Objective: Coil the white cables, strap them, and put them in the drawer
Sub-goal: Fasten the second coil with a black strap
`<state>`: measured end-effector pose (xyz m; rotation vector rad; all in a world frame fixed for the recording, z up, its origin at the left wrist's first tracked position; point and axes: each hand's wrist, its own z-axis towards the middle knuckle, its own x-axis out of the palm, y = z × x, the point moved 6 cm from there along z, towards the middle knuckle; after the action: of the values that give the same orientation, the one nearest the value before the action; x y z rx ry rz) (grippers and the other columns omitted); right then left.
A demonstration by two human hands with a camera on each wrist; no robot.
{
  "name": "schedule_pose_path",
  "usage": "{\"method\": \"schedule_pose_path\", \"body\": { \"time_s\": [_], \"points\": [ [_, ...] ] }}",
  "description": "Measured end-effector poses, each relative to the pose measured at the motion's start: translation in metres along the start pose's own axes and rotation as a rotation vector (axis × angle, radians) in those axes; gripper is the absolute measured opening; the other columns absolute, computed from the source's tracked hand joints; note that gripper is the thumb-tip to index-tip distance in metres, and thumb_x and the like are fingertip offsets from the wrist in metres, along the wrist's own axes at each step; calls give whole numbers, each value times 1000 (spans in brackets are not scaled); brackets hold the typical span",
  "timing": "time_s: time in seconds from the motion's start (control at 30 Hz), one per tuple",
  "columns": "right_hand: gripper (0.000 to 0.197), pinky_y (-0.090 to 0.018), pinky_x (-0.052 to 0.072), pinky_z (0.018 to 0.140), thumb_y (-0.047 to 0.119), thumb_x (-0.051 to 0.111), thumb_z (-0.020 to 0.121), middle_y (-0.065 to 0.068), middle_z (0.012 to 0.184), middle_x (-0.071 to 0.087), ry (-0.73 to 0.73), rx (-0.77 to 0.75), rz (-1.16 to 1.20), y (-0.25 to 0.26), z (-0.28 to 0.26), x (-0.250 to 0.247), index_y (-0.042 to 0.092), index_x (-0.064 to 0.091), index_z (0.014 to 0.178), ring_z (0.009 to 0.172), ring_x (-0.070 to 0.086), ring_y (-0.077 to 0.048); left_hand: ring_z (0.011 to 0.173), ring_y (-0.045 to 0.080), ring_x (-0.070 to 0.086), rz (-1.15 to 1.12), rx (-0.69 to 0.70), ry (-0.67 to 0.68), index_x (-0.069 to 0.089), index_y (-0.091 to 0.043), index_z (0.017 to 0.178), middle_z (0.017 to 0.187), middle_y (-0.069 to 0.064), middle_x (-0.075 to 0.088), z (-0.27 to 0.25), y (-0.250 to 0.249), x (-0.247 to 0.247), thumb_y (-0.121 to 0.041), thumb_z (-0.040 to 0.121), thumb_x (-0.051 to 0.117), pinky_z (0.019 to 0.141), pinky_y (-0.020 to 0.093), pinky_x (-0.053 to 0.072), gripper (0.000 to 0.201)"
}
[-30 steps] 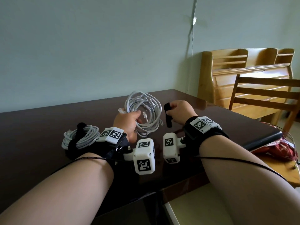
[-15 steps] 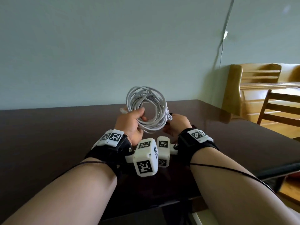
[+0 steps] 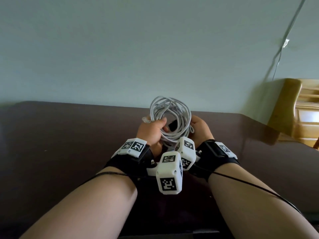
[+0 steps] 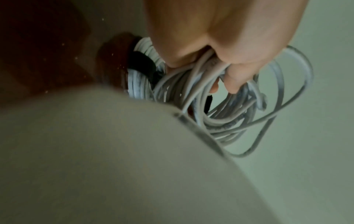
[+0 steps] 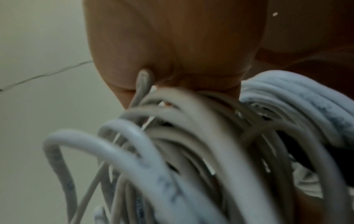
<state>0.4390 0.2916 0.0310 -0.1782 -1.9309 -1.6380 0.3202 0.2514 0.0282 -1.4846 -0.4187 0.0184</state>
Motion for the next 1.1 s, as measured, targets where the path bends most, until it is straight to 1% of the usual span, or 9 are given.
{"method": "schedule_pose_path", "body": {
  "time_s": [0.17,0.3,0.43,0.67,0.77,0.9,0.97,1.03,1.1],
  "points": [
    [51,-43,56,77,42,42,93,-26,96,59,126,111,124,-18,15,17,1,54,119,84,62,-38,67,27,62,51,-32,26,65,-10,65,65,6,65,9,-1,-22,-29,89,62,78,45,52,31],
    [53,-43,55,80,38,48,82,-27,100,60,194,117,-4,-26,23,24,-9,58,106,88,63,-37,72,31,63,-4,-56,33,69,-11,59,65,9,66,19,9,-33,-29,85,66,82,50,52,32],
    [56,-44,53,88,38,52,84,-26,113,61,226,110,-47,-26,38,24,-4,58,119,104,61,-36,54,26,68,-172,-62,101,68,3,97,69,16,71,30,11,-33,-17,93,55,48,30,55,24],
    [47,-40,57,80,33,40,97,-20,93,70,264,22,-87,-17,40,25,-1,72,95,89,68,-30,85,32,69,-393,-80,146,63,6,114,104,22,69,35,13,-31,-13,89,55,72,39,58,33],
    [48,-49,46,99,35,44,95,-25,118,63,204,28,-141,-21,36,26,-3,62,118,110,61,-35,83,31,70,-427,-90,161,63,5,112,100,22,70,32,14,-28,-14,89,53,69,38,58,31],
    [27,-33,57,73,21,50,96,-11,83,74,31,-233,-352,-7,37,25,3,69,91,81,71,-21,80,31,69,-510,-64,176,65,4,105,92,19,70,31,12,-26,-13,89,51,71,38,58,28],
    [33,-27,56,71,30,48,97,-9,91,73,-27,-327,-471,-1,36,27,2,65,101,85,70,-18,76,28,70,-538,-38,183,67,1,98,87,17,72,31,11,-26,-14,91,48,68,38,59,25],
    [47,-21,52,78,44,39,98,-7,107,66,-122,-408,-624,5,37,22,5,59,114,96,65,-14,75,27,70,-565,-26,197,66,0,97,85,15,72,32,9,-25,-15,93,45,69,40,59,26],
    [53,-30,46,94,51,33,97,-4,119,60,-191,-463,-670,9,35,19,10,53,123,109,58,-17,73,28,70,-565,-21,178,65,1,97,83,15,72,31,8,-26,-15,94,45,67,42,58,26]
  ]
}}
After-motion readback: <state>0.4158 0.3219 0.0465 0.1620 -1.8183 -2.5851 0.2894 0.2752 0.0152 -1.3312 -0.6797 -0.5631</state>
